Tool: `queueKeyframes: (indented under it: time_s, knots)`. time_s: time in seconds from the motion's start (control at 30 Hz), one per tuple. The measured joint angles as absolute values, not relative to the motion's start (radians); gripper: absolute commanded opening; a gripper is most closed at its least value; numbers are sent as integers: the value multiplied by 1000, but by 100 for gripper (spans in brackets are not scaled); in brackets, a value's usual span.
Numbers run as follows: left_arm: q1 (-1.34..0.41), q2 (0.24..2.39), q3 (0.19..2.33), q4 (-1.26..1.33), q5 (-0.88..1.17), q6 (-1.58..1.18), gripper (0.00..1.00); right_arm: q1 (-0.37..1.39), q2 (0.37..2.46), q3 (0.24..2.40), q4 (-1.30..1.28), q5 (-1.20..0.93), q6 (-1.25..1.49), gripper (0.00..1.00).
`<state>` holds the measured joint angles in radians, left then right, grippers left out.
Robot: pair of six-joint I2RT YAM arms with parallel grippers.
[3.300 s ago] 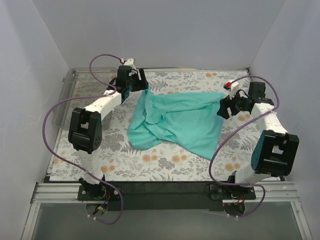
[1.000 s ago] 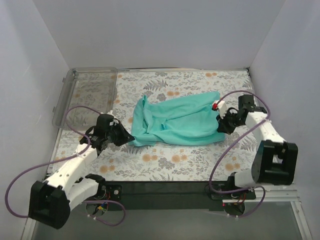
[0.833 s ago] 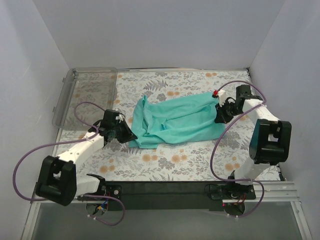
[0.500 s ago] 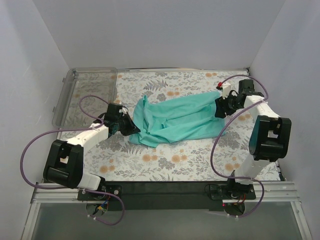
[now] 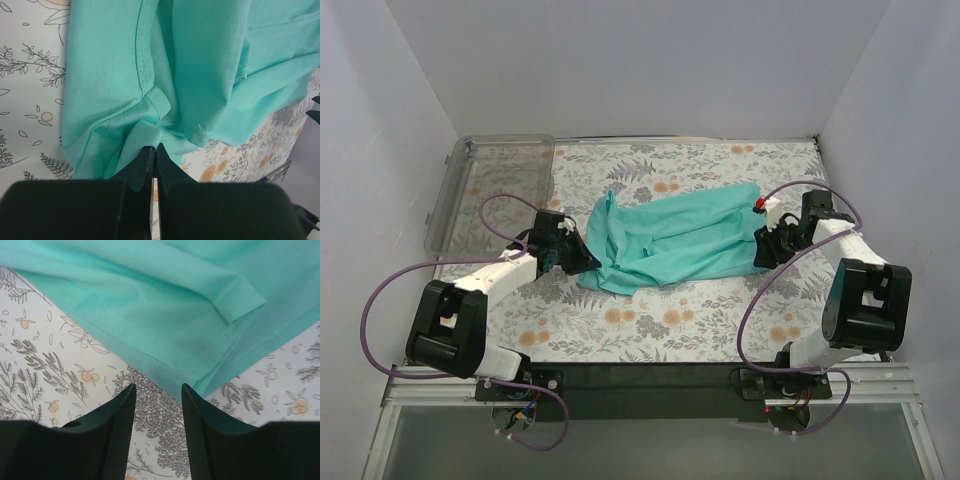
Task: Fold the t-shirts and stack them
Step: Flatten the tshirt out
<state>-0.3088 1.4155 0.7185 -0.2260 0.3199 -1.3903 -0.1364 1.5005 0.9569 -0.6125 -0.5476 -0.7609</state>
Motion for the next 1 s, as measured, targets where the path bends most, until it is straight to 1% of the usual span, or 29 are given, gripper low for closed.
queueKeyframes:
  time_s: [0.23,0.43,0.53,0.6,0.7,0.8,0.83,0.9,0.93,1.0]
  knots:
    - [-309,1412,706,-214,332,-1387,0,-136,1576,950,-624,-529,-771,42]
    - [-309,1407,700,-208,338,-1386,0,-136,1581,950,-600,-505,-766,46]
    - [-309,1407,700,-208,340,-1386,0,-136,1583,950,-589,-497,-762,46]
    - [-309,1407,699,-208,342,-1386,0,-136,1592,953,-581,-497,-761,44]
    - [-309,1407,699,-208,343,-1385,0,-136,1617,954,-572,-497,-757,39]
    - [-309,1406,699,-208,346,-1384,0,-136,1636,954,-572,-498,-759,29]
    - [-309,1406,699,-208,347,-1384,0,-136,1636,954,-572,-499,-760,21]
    - [-309,1406,699,-208,349,-1384,0,-136,1636,954,-570,-502,-761,13]
    - [-309,1406,699,-208,349,-1384,0,-136,1636,954,-570,-502,-761,7]
    - [-309,1405,699,-209,349,-1384,0,-136,1630,953,-571,-503,-760,3]
